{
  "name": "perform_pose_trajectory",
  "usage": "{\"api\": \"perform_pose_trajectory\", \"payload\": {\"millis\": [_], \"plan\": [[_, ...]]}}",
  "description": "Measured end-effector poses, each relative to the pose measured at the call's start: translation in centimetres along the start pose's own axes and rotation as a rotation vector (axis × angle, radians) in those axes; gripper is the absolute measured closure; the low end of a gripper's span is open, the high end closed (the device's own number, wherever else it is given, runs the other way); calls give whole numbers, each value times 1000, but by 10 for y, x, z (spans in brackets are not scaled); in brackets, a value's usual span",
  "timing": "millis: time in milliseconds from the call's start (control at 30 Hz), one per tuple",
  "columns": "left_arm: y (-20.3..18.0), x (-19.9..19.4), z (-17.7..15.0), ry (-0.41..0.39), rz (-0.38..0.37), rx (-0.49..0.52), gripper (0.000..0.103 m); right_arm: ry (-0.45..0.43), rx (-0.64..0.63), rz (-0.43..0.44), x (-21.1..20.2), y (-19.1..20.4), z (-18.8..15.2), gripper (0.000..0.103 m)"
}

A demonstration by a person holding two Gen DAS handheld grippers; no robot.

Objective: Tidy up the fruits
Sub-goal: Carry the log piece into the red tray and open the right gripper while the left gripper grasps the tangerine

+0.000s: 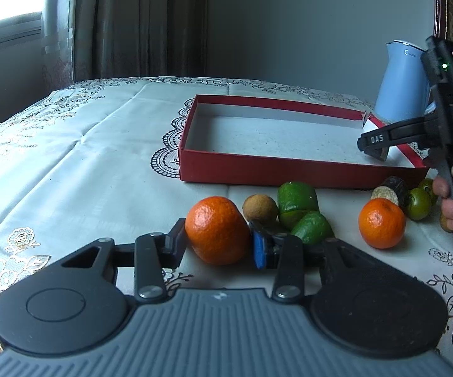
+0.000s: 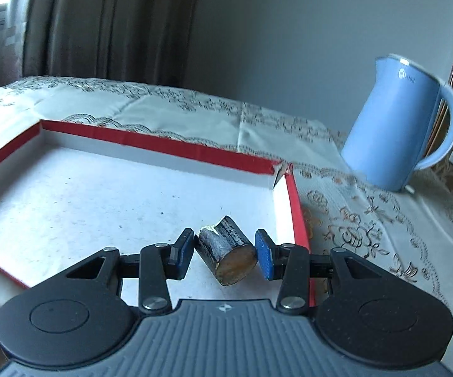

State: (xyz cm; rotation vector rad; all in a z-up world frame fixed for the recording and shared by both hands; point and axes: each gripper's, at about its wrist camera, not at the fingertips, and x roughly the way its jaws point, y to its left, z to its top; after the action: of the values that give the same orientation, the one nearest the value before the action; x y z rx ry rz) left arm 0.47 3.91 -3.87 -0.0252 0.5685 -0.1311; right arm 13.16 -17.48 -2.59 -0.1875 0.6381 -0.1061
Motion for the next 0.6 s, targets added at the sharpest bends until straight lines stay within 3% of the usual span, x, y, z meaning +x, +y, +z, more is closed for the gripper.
{"api": "perform_pose_trajectory", "payload": {"millis": [400, 500, 600], "plan": [[0, 0, 0, 1, 1, 4, 64, 3, 1, 6, -1, -2, 1, 60], [0, 0, 0, 1, 1, 4, 64, -37, 1, 7, -15, -2, 2, 42], [0, 0, 0, 1, 1, 4, 64, -88, -5, -1, -34, -5, -3, 40]]}}
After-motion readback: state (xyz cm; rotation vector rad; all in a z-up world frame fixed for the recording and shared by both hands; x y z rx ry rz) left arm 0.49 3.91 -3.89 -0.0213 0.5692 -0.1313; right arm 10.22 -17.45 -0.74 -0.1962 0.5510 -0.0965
